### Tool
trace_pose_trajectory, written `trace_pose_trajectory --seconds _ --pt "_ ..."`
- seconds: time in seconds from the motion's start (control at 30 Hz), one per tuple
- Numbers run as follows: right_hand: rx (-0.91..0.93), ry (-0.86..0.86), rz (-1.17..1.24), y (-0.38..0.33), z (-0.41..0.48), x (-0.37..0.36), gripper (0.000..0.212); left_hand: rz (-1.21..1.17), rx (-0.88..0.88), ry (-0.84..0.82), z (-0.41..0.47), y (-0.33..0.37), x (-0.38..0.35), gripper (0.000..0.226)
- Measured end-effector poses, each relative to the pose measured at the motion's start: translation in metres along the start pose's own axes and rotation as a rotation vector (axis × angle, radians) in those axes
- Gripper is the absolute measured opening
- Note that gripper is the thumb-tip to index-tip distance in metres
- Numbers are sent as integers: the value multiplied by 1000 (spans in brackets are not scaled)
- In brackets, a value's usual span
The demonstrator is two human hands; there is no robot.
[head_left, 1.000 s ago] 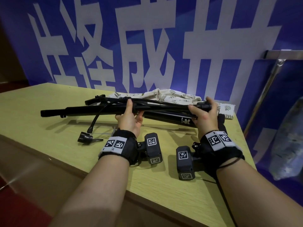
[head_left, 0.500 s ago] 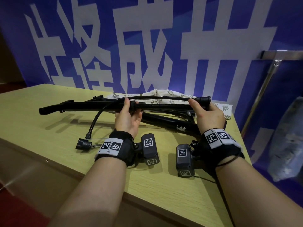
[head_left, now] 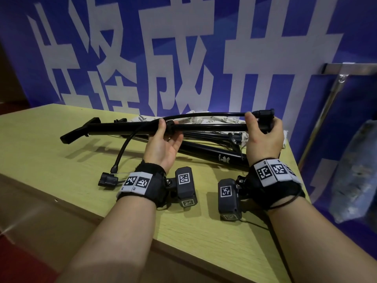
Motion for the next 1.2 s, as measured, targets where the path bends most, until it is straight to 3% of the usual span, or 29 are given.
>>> trace_pose_trajectory --seconds 0.2,0.37,0.57,0.73,0.83,0.97,1.1,1.2 --pt "22 4 -54 0 1 -1 16 -14 11 1 0 1 2 54" --pt "-2 0 -95 5 3 0 19 -5 13 53 1 0 5 55" --pt "-41 -112 -152 12 0 -12 34 171 -2 139 -2 -2 5 55" --pt "-44 -224 -211 10 -7 -23 28 248 -10 145 -4 -4 3 53" --pt "-116 -281 -231 18 -10 -29 35 266 -9 140 -3 -5 2 52" --pt "-259 -302 -254 33 -13 -35 55 177 36 13 -3 -7 -4 40" --pt "-344 -317 -184 38 -14 -35 41 241 30 -5 -1 -7 -5 42" --pt "-429 -350 -64 41 -17 -36 44 240 -21 49 -2 -3 -4 50"
Point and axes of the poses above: each hand's wrist, its own z-axis towards the middle knuckle, its own x-axis out of the back of the hand, y = z × x, the point moved 5 cm from there along z, towards the middle knuckle, and after that the axes turned 9 degrees about x, right-handed, at the moved point
